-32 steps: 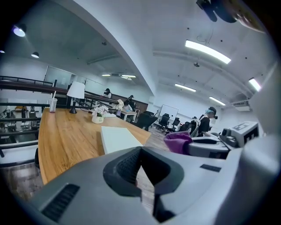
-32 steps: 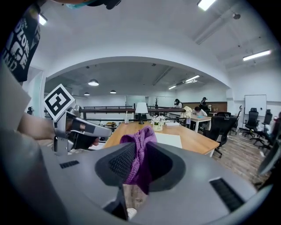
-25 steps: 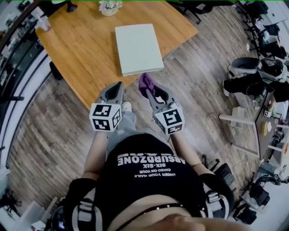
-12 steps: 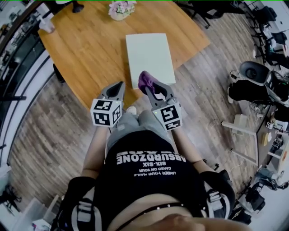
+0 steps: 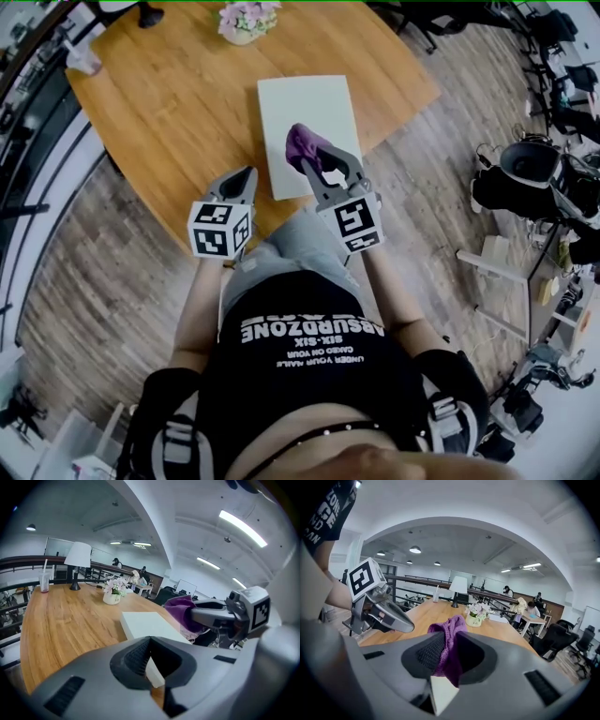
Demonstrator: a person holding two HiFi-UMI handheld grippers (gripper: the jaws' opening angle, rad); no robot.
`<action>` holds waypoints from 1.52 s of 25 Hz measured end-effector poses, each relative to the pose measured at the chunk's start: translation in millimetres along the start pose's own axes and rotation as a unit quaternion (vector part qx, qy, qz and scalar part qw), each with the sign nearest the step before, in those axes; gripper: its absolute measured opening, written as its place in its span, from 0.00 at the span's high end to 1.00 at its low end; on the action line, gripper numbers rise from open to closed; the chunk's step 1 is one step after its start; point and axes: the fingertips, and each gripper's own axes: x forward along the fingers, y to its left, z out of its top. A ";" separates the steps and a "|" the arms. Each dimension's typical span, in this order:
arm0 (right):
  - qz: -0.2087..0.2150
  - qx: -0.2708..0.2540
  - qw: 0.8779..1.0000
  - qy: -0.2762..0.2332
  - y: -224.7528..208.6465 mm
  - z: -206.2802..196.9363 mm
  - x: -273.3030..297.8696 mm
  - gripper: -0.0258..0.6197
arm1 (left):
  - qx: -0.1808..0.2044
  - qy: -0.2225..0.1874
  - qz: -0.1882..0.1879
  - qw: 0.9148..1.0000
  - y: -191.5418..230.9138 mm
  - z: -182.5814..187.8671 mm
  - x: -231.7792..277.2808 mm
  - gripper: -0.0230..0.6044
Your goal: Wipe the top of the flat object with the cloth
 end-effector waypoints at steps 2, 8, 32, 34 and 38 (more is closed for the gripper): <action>0.005 -0.009 1.000 0.003 -11.2 3.4 14.2 0.82 | -0.006 0.009 0.001 1.000 5.4 2.1 10.0 0.94; 0.028 -0.036 0.999 0.018 -37.6 9.2 67.8 0.82 | -0.021 0.028 -0.009 0.999 22.0 8.6 39.7 0.94; 0.086 -0.220 0.967 0.100 -72.5 -34.5 234.7 0.82 | -0.054 0.122 -0.005 0.991 52.7 -29.3 123.9 0.94; 0.094 -0.226 0.963 0.115 -71.6 -43.8 241.6 0.82 | -0.049 0.129 -0.009 0.990 50.8 -33.4 128.3 0.94; 0.122 -0.211 0.960 0.142 -63.2 -64.7 250.4 0.82 | -0.048 0.135 -0.016 0.990 51.5 -37.2 135.7 0.94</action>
